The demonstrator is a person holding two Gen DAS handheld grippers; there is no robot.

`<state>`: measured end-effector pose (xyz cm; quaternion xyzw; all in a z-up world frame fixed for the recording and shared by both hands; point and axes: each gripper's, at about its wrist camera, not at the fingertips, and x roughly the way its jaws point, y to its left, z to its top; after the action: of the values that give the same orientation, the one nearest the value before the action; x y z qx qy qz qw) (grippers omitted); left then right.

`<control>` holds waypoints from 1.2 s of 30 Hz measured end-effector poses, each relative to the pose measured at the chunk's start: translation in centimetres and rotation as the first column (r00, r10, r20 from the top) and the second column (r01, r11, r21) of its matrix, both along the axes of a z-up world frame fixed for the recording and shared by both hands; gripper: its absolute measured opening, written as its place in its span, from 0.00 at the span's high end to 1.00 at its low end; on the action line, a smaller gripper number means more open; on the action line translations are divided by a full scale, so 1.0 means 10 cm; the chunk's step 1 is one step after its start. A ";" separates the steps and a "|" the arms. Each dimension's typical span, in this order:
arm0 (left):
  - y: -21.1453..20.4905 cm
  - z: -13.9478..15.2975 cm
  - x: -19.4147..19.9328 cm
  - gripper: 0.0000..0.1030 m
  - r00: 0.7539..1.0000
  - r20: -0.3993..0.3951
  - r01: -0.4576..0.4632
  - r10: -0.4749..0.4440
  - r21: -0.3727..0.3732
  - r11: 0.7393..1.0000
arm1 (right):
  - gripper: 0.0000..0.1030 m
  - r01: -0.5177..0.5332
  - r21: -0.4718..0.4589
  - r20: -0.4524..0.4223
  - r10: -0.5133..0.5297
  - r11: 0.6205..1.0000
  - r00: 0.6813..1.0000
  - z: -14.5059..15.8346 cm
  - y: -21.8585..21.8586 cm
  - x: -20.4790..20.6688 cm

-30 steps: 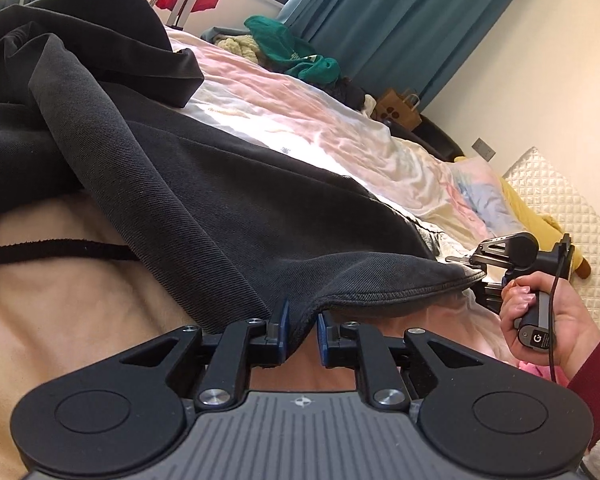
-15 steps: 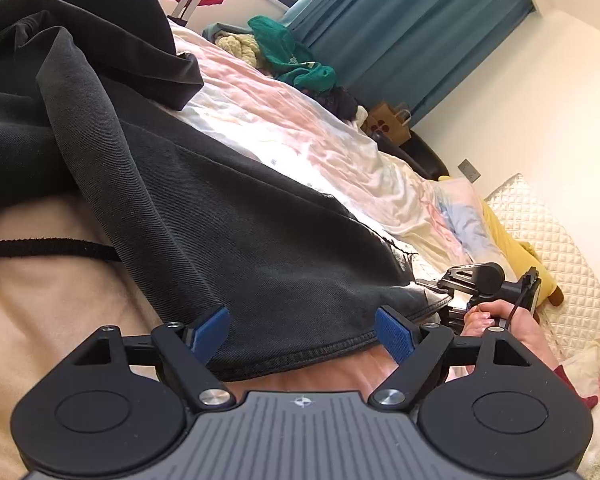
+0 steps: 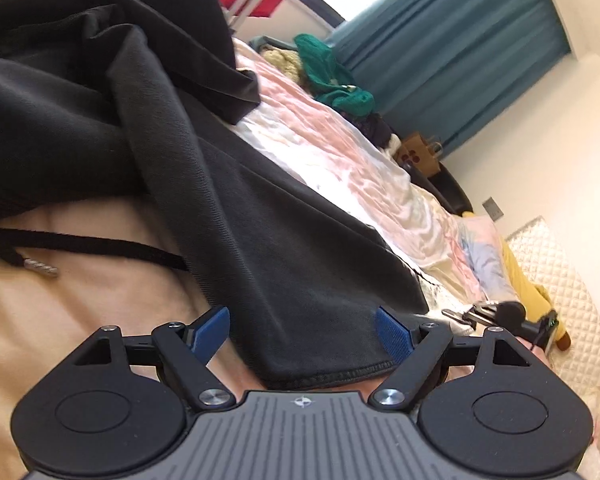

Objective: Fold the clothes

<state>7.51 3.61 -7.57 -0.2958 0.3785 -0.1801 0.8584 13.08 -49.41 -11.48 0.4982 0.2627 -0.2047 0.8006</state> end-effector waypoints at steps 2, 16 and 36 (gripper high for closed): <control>0.35 -0.01 -0.05 0.21 0.992 -0.054 -0.117 0.114 -0.053 0.992 | 0.89 -0.001 -0.020 0.017 0.002 1.000 1.000 0.07 0.02 -0.02; 1.77 -0.49 -0.60 0.30 0.664 -0.414 -0.748 0.623 -0.387 0.539 | 0.87 0.048 0.233 0.050 -0.062 0.971 0.997 -0.08 -0.20 -0.35; 2.38 1.18 -1.12 0.91 0.635 -0.121 -0.768 0.763 -0.209 0.606 | 0.92 0.120 0.106 0.188 -0.139 0.987 0.972 -0.02 -0.39 -0.34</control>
<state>-3.71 27.43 4.18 -0.5323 0.1991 0.1625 0.8066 9.64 -53.32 -11.72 0.5689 0.1593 -0.1942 0.7831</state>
